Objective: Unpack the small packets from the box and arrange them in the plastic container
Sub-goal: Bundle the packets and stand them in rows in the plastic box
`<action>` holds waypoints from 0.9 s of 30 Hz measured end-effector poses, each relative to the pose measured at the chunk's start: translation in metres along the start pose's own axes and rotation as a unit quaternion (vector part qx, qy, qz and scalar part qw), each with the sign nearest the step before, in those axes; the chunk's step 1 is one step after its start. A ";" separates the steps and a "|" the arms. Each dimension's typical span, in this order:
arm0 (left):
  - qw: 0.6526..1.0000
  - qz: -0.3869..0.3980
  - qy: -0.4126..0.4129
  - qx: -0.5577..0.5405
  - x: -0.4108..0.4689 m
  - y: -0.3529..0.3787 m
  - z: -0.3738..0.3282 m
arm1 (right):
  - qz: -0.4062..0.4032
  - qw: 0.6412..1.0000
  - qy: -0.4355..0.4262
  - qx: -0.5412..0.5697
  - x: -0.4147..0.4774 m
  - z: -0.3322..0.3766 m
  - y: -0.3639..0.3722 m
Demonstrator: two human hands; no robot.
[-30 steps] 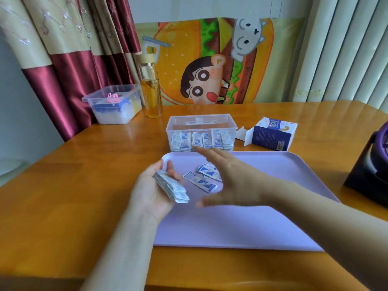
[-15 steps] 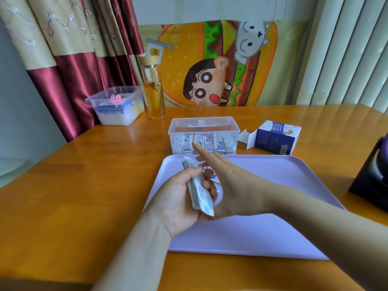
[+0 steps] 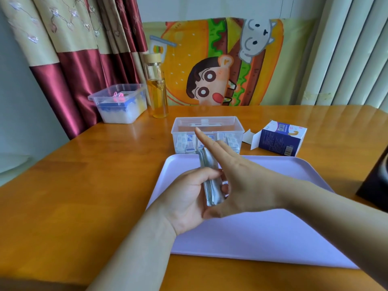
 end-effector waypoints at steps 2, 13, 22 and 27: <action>1.000 0.007 0.013 0.005 0.000 0.002 -0.006 | -0.013 1.000 -0.011 -0.016 0.003 0.001 -0.004; 0.983 -0.093 0.024 0.154 0.011 -0.020 -0.036 | -0.052 0.993 -0.077 -0.079 0.035 0.012 -0.032; 0.952 -0.036 0.055 0.298 0.049 -0.047 -0.114 | -0.076 0.935 0.070 0.338 0.100 -0.042 -0.064; 0.927 -0.068 0.056 0.366 0.083 -0.076 -0.142 | -0.120 0.937 0.106 0.312 0.135 -0.058 -0.073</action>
Point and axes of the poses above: each hand's wrist, its own x-axis towards the middle knuckle, its own y-axis out of the palm, z = x × y, the point moved 8 cm from there along x, towards the middle knuckle, and after that the axes turned 2 degrees about -x, right-handed, at the moved point
